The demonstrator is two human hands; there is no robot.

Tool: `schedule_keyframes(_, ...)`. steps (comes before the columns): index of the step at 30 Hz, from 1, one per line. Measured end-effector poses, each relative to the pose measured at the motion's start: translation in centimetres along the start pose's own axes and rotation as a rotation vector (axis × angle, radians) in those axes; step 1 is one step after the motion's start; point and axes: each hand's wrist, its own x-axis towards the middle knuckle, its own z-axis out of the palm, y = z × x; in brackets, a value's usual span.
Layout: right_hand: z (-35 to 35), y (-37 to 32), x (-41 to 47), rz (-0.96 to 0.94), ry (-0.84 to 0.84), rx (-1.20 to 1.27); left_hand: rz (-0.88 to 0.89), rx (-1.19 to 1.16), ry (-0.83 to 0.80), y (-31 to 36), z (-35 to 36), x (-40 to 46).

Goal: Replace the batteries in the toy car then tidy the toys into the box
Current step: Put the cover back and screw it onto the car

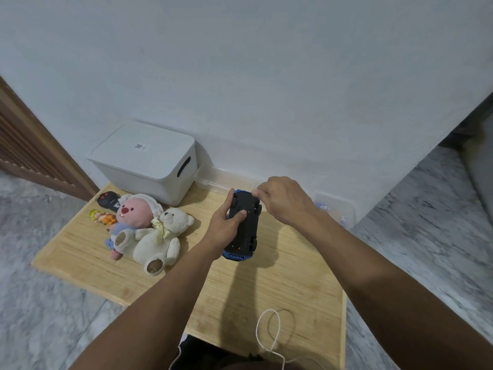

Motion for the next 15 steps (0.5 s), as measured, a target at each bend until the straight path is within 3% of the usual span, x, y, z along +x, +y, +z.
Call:
schedule_keyframes(5,0.49,0.95,-0.15,-0.065,0.087,0.220,-0.004,-0.005,0.010,0.11,-0.03,0.11)
schedule_keyframes(15,0.19,0.51,-0.49,-0.014,0.061,0.184,0.002,0.014,0.005,0.32,0.00,0.26)
